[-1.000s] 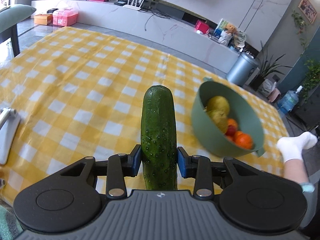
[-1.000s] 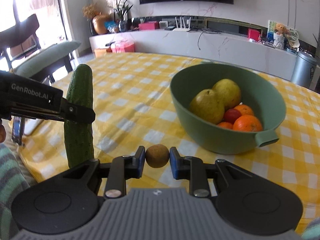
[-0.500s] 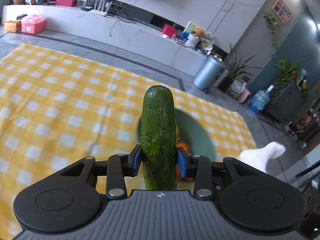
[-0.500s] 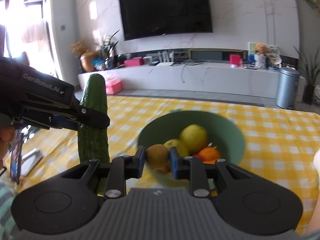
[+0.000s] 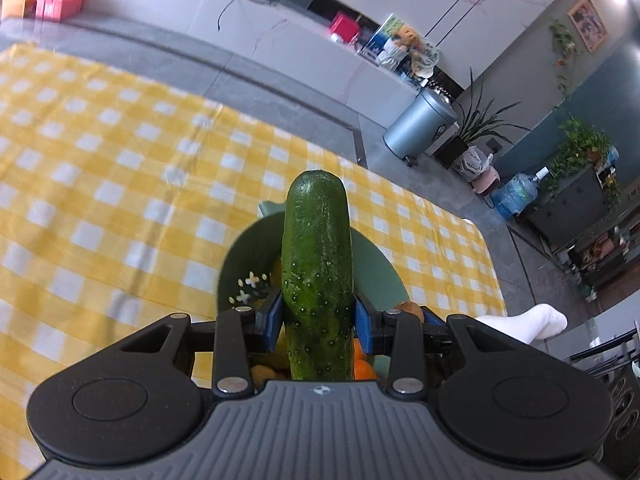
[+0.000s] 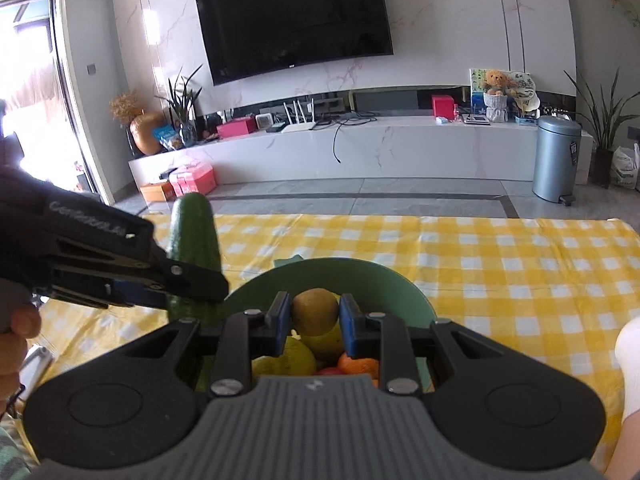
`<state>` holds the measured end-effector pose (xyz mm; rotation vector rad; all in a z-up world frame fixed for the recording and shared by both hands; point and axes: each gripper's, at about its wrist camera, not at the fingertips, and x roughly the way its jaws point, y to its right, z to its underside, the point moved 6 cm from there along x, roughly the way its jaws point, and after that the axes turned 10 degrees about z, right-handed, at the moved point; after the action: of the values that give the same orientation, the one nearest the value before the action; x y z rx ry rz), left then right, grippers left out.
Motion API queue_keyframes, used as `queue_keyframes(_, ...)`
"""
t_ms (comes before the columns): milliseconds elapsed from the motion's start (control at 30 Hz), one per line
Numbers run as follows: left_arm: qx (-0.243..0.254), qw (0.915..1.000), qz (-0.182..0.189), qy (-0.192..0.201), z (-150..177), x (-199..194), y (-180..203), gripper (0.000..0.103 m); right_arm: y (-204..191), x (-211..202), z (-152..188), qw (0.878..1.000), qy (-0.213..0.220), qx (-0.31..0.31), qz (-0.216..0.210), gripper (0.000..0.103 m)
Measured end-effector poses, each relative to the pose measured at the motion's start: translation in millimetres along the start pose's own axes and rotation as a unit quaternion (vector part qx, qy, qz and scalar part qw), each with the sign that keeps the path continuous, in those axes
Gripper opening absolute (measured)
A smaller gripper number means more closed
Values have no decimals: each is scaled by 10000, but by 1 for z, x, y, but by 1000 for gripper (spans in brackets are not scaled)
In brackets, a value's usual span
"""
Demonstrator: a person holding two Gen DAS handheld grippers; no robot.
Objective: Organize fruits
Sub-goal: 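Carry the cucumber with the left gripper while the right gripper carries the longan over the colander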
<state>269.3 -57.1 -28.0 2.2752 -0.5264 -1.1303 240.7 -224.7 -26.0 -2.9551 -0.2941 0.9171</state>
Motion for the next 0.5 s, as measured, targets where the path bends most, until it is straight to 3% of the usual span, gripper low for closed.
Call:
queue_keyframes(133, -11, 9997, -187, -185, 1, 15, -10, 41, -1, 13, 3, 9995, -192, -231, 30, 23)
queue_keyframes(300, -242, 9990, -116, -370, -2, 25, -20, 42, 3, 29, 3, 9982, -337, -487, 88, 23)
queue_keyframes(500, -411, 9979, -204, -468, 0, 35, -30, 43, 13, 43, 3, 9982, -518, -275, 151, 23)
